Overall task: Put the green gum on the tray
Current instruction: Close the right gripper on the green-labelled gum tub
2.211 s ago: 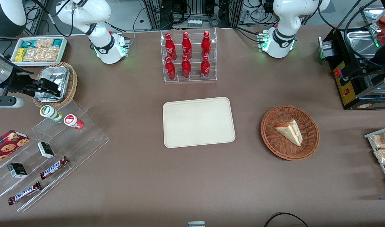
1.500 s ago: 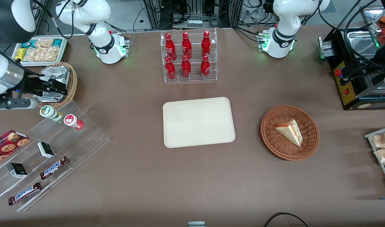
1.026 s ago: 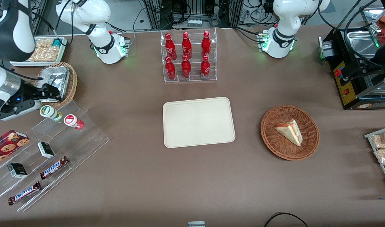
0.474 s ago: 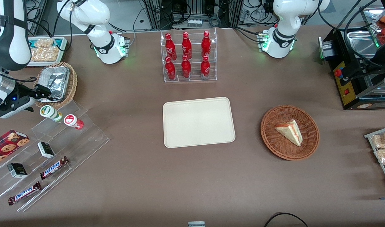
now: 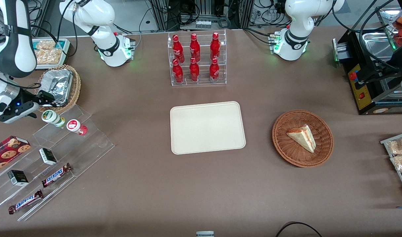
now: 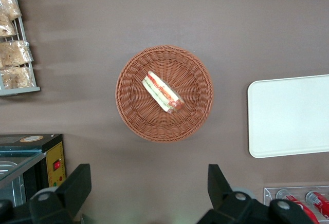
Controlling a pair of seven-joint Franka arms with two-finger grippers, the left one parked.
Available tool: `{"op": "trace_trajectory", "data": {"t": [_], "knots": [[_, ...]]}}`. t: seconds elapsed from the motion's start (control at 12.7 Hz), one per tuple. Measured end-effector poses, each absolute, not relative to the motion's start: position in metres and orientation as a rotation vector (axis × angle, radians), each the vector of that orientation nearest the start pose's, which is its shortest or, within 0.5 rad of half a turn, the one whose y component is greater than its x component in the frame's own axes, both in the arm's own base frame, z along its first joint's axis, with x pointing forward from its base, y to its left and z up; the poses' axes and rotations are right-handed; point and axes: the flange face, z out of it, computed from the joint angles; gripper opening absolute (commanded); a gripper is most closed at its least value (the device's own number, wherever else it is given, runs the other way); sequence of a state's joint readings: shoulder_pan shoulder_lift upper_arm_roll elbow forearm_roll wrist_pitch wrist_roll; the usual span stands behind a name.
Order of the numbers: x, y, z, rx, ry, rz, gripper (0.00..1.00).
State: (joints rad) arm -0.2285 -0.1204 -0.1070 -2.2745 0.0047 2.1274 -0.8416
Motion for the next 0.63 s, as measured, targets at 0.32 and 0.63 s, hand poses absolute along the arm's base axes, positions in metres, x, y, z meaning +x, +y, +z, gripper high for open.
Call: {"op": "trace_trajectory", "data": {"t": [0.32,0.63], "knots": [[0.472,-0.161,0.393,-3.013,-0.788,0.024,1.00],[0.474,-0.161,0.383,-3.010,-0.787,0.039,0.91]]}}
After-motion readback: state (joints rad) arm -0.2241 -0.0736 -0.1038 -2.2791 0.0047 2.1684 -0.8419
